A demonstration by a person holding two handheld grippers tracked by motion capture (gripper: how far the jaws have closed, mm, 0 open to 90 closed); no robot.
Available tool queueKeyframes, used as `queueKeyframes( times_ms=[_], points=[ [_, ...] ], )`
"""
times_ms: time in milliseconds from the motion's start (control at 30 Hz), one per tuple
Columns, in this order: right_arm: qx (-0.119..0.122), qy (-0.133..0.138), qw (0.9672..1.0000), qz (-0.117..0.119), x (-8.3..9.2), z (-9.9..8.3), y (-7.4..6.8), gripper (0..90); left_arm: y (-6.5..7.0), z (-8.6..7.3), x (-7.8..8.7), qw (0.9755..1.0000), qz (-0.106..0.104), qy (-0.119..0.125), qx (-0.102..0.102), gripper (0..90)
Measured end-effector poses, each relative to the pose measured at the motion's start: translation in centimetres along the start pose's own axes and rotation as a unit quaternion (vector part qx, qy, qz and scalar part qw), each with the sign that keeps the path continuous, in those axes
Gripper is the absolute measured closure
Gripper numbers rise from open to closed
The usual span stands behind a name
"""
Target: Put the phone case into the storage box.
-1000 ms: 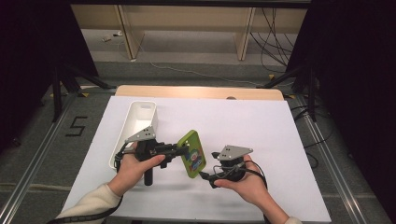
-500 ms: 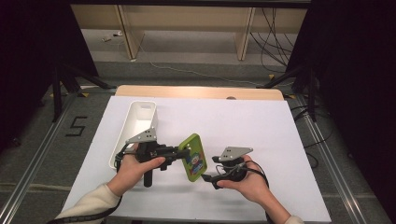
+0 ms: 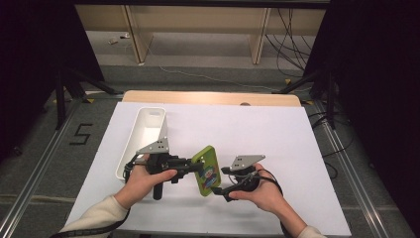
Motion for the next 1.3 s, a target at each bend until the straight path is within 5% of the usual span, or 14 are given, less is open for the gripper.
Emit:
queueKeyframes(
  times_ms=[1033, 1300],
  points=[
    [0.022, 0.003, 0.9973, 0.07, -2.0, 0.8, -0.5, 21.3, 0.2, -0.2, -0.4, 0.9998, -0.012, -0.005, -0.013, 77.9],
    [0.012, 0.008, 0.9977, 0.067, -1.6, 0.6, 0.1, 36.4, 0.1, -0.2, -0.4, 0.9999, -0.005, -0.002, -0.014, 77.8]
  ],
)
Point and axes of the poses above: each handheld gripper's, and its own axes: x roughly backward along the jaws, z roughly out of its top, y roughly to its right, the point moved 3 cm from there along -x, roughly forward along the jaws, and after that the axes turned 3 degrees about -x, right-handed, at the moved point
